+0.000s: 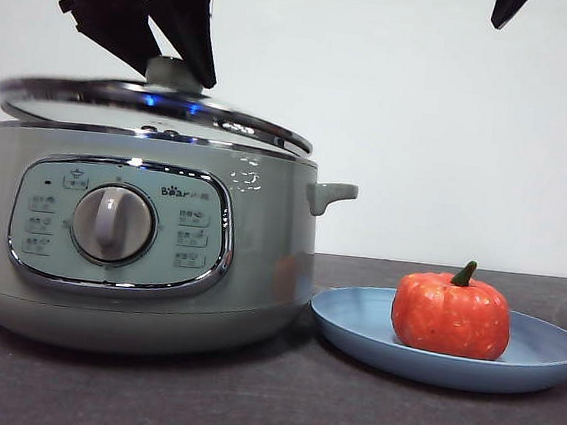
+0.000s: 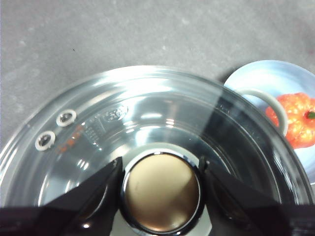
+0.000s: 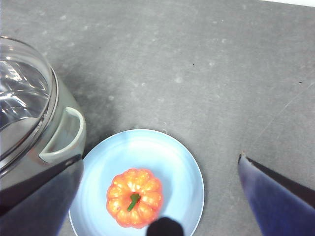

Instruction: Take the pumpkin out from the steamer,put the pumpkin in the blue plate,close the lid

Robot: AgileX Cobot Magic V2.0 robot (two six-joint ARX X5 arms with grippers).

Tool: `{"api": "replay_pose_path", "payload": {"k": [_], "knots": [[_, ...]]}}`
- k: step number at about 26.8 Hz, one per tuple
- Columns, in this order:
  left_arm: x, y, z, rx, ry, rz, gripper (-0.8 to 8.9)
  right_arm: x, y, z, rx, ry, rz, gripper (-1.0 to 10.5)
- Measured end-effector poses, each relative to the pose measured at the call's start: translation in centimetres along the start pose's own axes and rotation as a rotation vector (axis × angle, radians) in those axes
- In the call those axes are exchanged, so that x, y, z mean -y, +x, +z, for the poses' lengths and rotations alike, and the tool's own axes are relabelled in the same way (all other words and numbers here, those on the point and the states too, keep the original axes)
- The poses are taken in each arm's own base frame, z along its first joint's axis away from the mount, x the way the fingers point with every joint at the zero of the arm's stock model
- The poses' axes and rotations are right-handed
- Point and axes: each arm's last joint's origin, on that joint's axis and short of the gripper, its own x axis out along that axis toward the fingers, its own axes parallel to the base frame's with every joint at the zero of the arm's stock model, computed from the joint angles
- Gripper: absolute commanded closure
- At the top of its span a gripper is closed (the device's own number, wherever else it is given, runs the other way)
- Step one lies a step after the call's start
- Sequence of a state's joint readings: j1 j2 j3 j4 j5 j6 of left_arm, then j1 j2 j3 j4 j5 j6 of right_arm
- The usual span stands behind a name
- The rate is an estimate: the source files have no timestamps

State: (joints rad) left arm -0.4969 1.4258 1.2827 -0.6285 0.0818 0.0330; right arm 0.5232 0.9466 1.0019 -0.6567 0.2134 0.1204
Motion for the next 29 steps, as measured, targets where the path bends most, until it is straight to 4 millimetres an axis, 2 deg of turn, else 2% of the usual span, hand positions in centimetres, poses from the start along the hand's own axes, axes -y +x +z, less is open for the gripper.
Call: {"api": "replay_pose_path", "payload": {"k": [23,29], "knots": [[0.1,0.0,-0.2,-0.021,-0.003,-0.042,8.22,0.0,0.0,0.0,0.000,0.000,0.000,4.1],[0.0,1.1,-0.4,-0.053,0.003,-0.040,8.21,0.0,0.0,-0.1,-0.008,-0.002,-0.001,4.1]]}}
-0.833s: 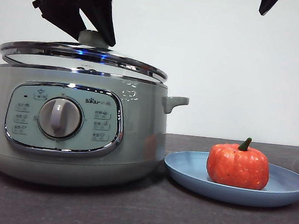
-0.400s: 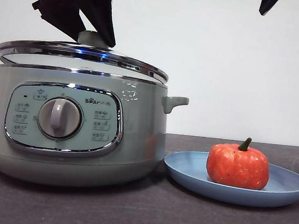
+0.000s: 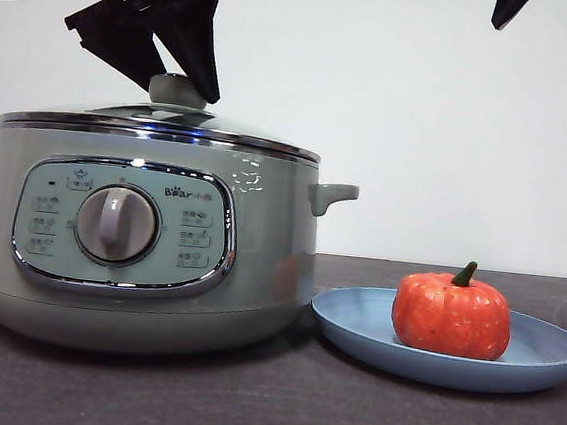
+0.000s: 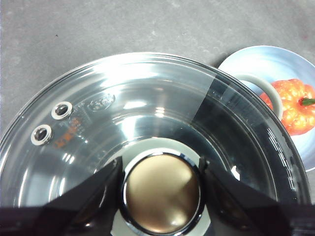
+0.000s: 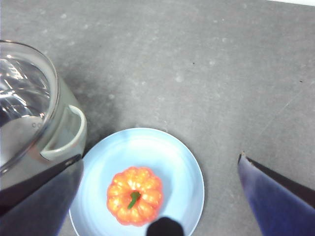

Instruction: Take the pumpkin out from the steamer,put the pumpkin in the blue plate,close the lid

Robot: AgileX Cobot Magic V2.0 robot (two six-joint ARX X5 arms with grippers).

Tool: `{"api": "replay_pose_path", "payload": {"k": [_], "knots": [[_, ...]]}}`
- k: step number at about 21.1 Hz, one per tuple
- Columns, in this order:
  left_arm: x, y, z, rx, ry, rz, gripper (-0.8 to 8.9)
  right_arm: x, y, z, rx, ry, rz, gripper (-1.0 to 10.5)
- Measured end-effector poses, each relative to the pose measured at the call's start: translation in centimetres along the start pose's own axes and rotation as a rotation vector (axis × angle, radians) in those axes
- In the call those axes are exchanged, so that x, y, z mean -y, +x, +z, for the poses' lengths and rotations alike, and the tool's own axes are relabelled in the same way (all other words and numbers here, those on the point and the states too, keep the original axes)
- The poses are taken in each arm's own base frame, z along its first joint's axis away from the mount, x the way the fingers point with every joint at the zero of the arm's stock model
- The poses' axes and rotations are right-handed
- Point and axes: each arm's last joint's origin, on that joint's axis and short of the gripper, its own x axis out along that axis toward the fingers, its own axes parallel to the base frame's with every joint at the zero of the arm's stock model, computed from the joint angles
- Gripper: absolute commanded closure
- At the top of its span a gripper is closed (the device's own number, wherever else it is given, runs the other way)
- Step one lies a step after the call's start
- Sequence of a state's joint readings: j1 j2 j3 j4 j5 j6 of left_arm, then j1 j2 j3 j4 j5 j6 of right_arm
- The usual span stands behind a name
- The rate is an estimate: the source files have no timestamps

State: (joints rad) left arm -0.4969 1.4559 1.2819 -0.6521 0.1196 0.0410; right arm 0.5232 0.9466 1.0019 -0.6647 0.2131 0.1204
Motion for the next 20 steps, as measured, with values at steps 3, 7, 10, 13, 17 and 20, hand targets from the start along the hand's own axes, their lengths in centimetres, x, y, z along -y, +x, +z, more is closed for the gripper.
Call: {"api": "replay_pose_path", "payload": {"k": [3,7,10,13,17,20], "knots": [[0.0,0.0,0.0,-0.007,0.000,0.000,6.42,0.0,0.0,-0.1,-0.006,-0.001,-0.001,4.1],[0.0,-0.1,0.0,-0.011,-0.005,0.027,2.74,0.0,0.0,-0.1,-0.006,-0.001,-0.001,4.1],[-0.1,0.0,-0.3,-0.039,-0.011,0.048,2.75,0.0,0.0,-0.1,-0.006,-0.001,-0.001,4.1],[-0.1,-0.5,-0.2,-0.026,-0.013,0.050,2.83,0.0,0.0,0.0,-0.003,-0.001,0.001,4.1],[0.4,-4.6,-0.6,0.037,-0.024,0.051,5.37,0.0,0.0,0.0,-0.003,-0.004,0.003,4.2],[0.9,-8.2,-1.5,0.070,-0.022,0.054,8.22,-0.1,0.0,0.0,-0.005,-0.028,0.026,8.5]]}}
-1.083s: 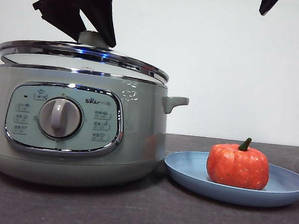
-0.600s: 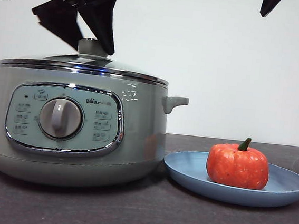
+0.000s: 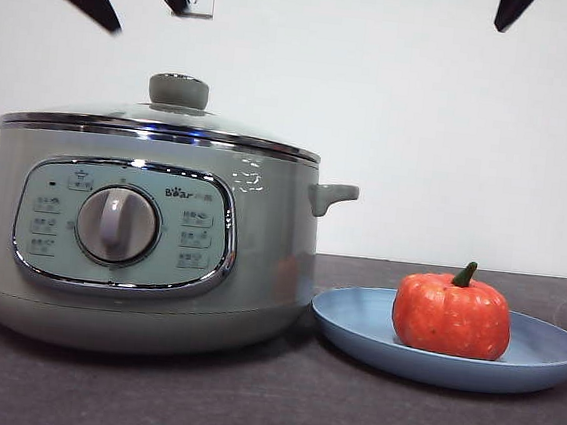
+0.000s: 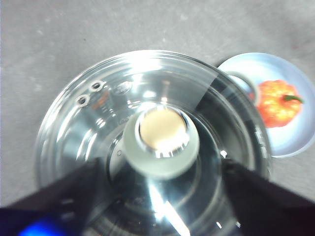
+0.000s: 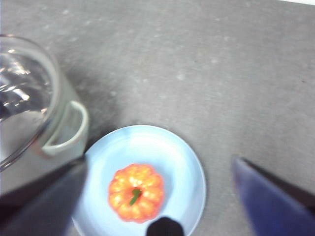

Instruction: Take the pumpkin out from the steamer,put the pumpkin in the blue plate,close the lid

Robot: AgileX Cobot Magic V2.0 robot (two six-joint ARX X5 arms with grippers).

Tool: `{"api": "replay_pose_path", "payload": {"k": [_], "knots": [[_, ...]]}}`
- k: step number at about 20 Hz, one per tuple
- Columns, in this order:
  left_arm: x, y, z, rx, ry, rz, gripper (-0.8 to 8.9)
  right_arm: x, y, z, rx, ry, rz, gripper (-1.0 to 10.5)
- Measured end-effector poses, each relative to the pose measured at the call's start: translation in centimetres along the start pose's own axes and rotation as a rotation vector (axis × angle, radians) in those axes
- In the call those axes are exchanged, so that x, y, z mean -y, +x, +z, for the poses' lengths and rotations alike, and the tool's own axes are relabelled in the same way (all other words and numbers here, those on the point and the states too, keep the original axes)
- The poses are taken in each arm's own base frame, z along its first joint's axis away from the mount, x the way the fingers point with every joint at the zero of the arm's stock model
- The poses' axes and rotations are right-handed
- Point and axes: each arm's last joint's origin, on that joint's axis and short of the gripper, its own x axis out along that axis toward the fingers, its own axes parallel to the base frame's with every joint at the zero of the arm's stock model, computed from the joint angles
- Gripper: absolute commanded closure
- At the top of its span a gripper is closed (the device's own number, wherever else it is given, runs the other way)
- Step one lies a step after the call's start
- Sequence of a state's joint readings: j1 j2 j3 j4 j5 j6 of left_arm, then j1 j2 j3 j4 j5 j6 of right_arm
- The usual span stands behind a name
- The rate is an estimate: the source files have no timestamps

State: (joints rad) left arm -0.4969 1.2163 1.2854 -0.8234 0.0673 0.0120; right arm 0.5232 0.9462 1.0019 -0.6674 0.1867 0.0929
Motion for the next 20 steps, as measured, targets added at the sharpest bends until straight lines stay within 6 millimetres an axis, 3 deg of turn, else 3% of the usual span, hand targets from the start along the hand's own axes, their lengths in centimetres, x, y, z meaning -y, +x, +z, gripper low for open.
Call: {"api": "replay_pose_path", "payload": {"k": [1,5,9,12,14,20], "knots": [[0.0,-1.2,-0.1,0.032,0.006,0.012,8.22,-0.1,0.0,0.0,0.001,-0.009,0.030,9.7],[0.0,-4.9,-1.3,0.198,0.010,0.106,8.22,0.0,-1.0,-0.2,0.110,-0.016,0.065,9.6],[-0.1,-4.3,-6.8,0.290,0.002,0.167,8.22,0.4,-1.5,-3.4,0.287,0.009,0.078,9.6],[-0.1,-3.5,-11.8,0.319,0.000,0.173,8.22,0.6,-0.6,-7.4,0.374,0.027,0.085,9.5],[-0.1,-3.2,-13.9,0.335,0.000,0.174,8.21,0.7,0.1,-9.1,0.384,0.038,0.084,9.5],[-0.1,-3.6,-13.9,0.358,0.000,0.173,8.16,0.8,0.2,-9.3,0.374,0.052,0.034,9.5]]}}
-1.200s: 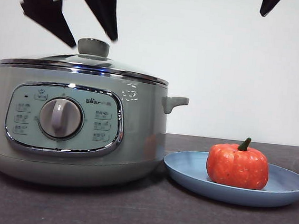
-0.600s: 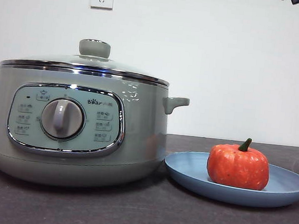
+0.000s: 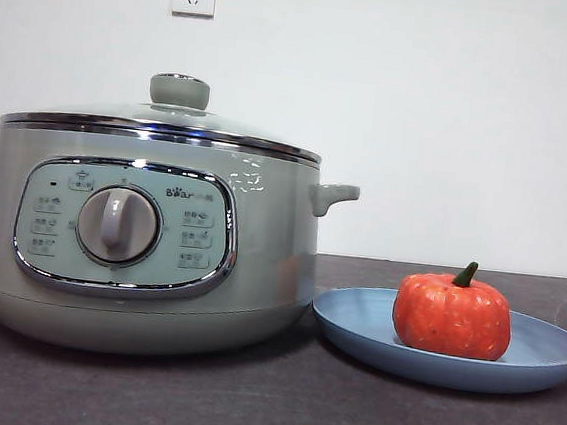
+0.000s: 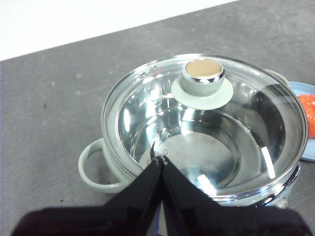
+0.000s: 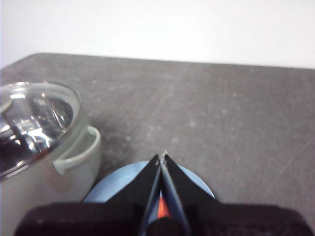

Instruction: Take the pumpkin out from the steamer,put the pumpkin in the blue plate,close the lid

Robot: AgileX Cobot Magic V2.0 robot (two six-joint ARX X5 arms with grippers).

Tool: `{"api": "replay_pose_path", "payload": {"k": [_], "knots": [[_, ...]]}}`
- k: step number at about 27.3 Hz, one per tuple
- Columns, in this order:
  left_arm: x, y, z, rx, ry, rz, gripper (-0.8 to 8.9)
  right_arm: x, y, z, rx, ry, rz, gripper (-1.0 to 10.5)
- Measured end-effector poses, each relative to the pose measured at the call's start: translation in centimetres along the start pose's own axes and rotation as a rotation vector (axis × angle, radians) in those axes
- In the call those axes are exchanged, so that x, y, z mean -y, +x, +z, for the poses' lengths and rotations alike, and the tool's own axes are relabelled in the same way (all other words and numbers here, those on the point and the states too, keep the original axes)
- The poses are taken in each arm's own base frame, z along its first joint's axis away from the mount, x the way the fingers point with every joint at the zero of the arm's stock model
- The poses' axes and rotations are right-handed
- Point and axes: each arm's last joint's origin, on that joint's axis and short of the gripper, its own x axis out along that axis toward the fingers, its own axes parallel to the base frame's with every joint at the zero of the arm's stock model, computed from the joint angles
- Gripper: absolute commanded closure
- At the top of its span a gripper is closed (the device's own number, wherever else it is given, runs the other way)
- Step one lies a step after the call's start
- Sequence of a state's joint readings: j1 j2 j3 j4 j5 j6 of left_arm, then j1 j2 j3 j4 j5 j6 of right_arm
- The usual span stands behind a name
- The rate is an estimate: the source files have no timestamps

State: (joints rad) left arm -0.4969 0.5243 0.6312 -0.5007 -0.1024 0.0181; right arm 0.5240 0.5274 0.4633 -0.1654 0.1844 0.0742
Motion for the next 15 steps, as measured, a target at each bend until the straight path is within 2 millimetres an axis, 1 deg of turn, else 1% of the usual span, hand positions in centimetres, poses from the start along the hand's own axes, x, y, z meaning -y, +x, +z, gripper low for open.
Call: {"api": "replay_pose_path", "payload": {"k": [13,15], "knots": [[0.01,0.08,-0.01,-0.004,0.000,0.000,8.16,0.03,-0.02,-0.12,-0.013,-0.002,-0.004,9.5],[-0.03,-0.19,-0.04,0.003,0.001,0.002,8.16,0.03,-0.02,-0.12,-0.013,-0.002,-0.004,9.5]]}}
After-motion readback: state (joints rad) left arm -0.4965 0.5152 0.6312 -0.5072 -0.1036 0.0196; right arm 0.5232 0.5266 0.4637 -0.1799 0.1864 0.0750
